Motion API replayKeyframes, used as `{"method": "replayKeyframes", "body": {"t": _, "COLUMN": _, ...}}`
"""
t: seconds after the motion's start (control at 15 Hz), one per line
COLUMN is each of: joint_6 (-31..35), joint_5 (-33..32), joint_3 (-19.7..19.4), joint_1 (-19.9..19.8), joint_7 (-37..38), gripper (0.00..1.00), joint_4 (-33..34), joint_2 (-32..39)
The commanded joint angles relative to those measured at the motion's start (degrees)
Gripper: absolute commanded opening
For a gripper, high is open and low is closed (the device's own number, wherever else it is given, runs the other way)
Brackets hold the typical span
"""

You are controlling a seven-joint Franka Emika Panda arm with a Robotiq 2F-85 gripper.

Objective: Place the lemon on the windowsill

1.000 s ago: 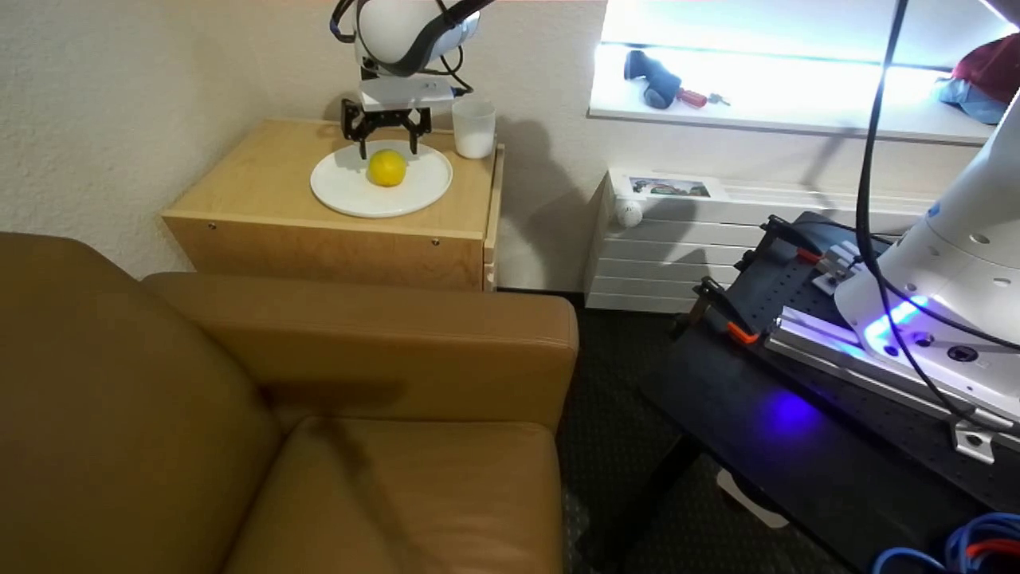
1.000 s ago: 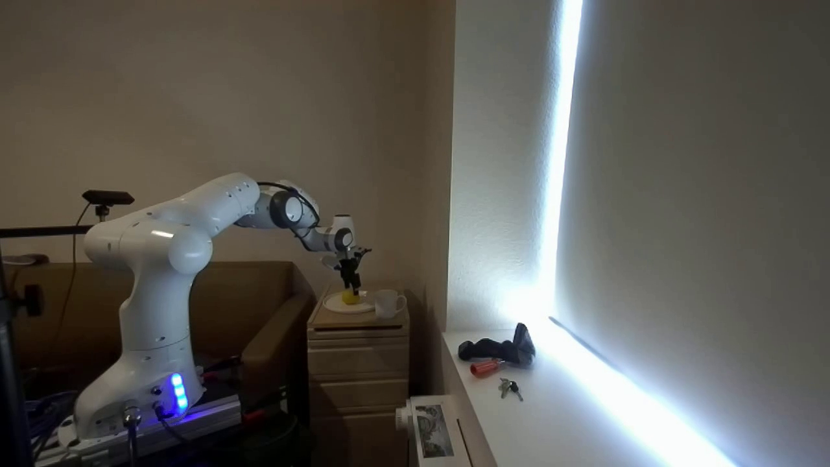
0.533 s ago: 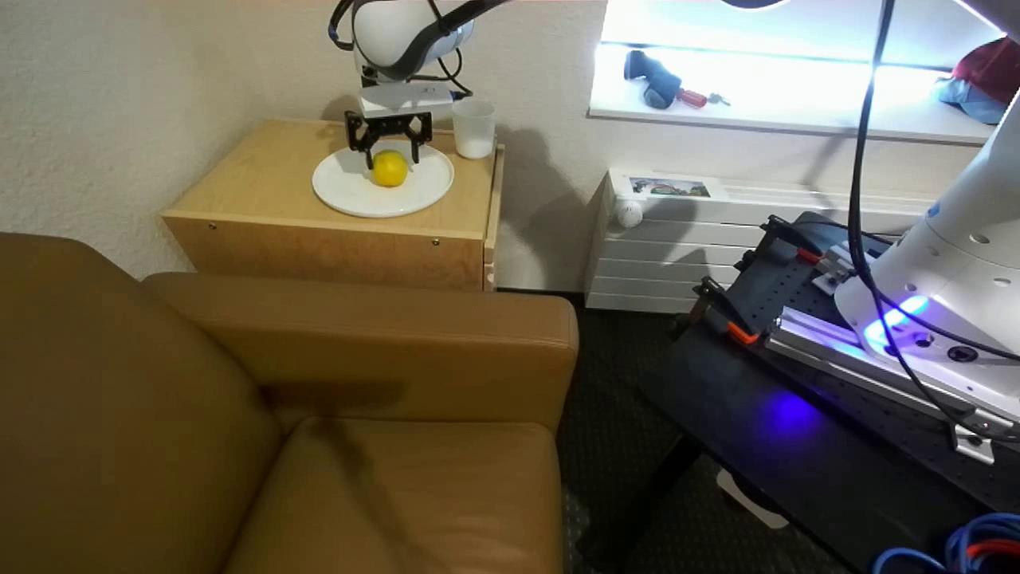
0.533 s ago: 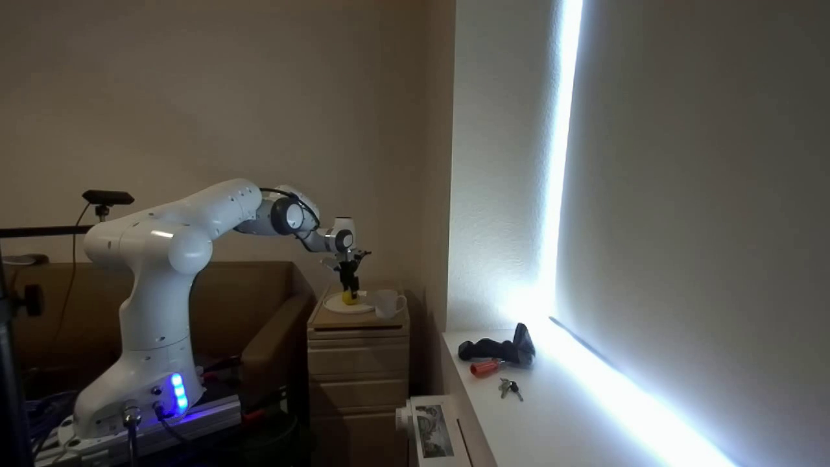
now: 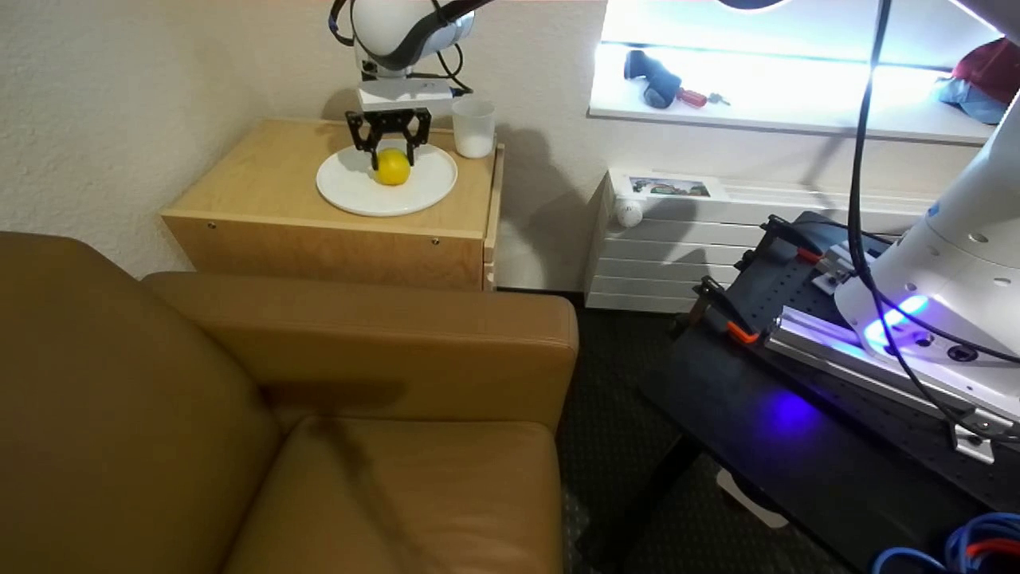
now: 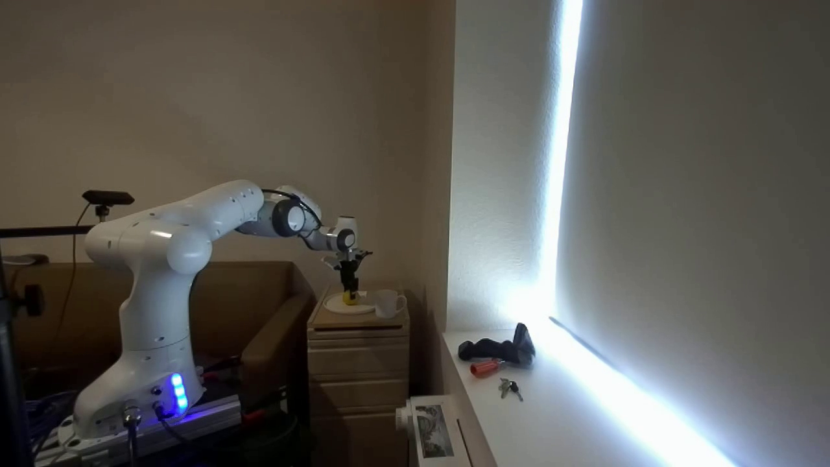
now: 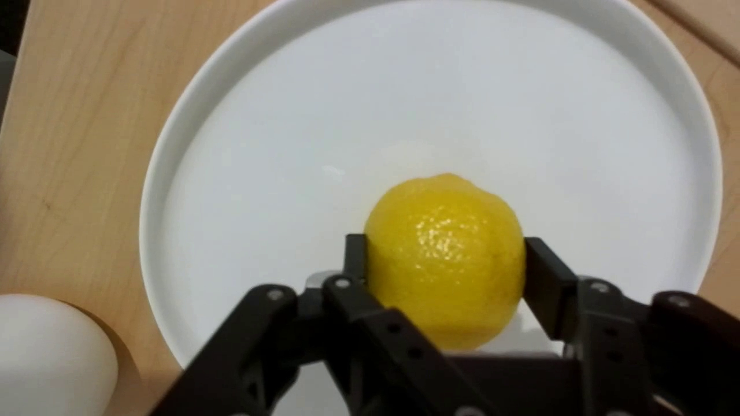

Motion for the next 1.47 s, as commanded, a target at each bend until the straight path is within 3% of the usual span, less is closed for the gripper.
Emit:
{"method": "replayKeyframes", "body": {"t": 0.0, "joint_6": -0.34, "joint_5": 1.04, "joint_3": 1.24, "joint_1": -0.94, "joint_7": -1.2, "gripper": 0.42, "joint_4": 0.37, "joint_2": -0.77}}
{"method": "replayKeyframes", "body": {"t": 0.33, "joint_6": 2.77, "joint_5": 0.7, "joint_3": 2.34, "joint_1": 0.64, "joint_7": -0.91, "gripper": 0.42, "joint_4": -5.81, "joint_2": -7.85}}
{"method": "replayKeyframes", "body": {"t": 0.6, "joint_6": 0.86, "joint_5": -2.27, "joint_3": -0.35, "joint_1": 3.99, "joint_7": 3.16, "gripper": 0.42, "joint_4": -14.88, "joint_2": -17.34}}
{"method": "replayKeyframes", "body": {"t": 1.0, "joint_6": 3.79, "joint_5": -8.87, "joint_3": -7.58, "joint_1": 10.91, "joint_7": 21.89, "gripper": 0.42, "joint_4": -28.71, "joint_2": -30.22}}
{"method": "replayKeyframes", "body": {"t": 1.4, "joint_6": 15.71, "joint_5": -8.91, "joint_3": -10.8, "joint_1": 14.92, "joint_7": 42.42, "gripper": 0.42, "joint_4": -43.66, "joint_2": -41.41}}
